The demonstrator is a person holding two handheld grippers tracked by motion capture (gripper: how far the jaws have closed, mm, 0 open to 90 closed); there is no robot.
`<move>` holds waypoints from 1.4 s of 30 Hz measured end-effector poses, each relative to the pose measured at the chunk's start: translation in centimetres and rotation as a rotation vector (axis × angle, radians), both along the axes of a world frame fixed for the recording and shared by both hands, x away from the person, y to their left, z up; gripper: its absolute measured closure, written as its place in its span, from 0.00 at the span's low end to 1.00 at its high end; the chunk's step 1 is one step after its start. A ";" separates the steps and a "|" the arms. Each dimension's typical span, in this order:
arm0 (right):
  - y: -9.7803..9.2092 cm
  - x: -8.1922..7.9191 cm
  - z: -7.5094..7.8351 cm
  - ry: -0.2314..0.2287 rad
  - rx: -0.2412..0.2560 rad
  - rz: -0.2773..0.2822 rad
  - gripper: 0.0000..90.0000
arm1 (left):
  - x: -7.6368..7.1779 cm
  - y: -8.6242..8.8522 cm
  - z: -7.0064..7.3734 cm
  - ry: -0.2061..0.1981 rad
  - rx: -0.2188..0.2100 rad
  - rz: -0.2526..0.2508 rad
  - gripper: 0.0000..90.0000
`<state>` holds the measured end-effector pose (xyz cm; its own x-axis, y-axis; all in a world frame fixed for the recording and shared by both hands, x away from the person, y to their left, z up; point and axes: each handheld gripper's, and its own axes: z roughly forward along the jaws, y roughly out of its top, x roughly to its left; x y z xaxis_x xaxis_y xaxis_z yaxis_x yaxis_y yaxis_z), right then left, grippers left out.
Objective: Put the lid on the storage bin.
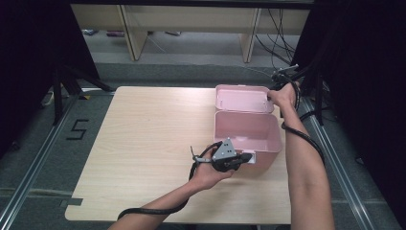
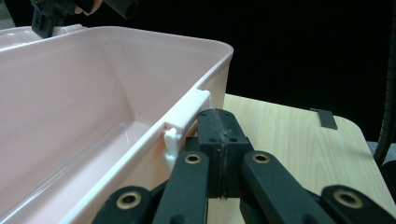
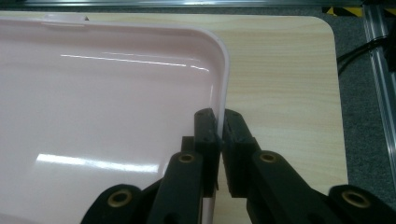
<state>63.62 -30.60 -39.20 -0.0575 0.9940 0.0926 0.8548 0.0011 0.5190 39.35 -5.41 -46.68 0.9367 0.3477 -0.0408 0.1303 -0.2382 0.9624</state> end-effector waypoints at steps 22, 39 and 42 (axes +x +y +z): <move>-0.1 -0.7 1.4 -0.025 0.009 0.005 0.97 | -0.2 -0.1 0.1 0.014 0.014 0.000 1.00; -0.4 -1.5 3.0 -0.082 0.017 0.017 0.98 | -0.1 -0.1 0.1 0.018 0.003 -0.001 1.00; -0.4 -1.6 3.2 -0.089 0.013 0.016 0.98 | -0.1 -0.1 0.1 0.019 0.007 0.002 1.00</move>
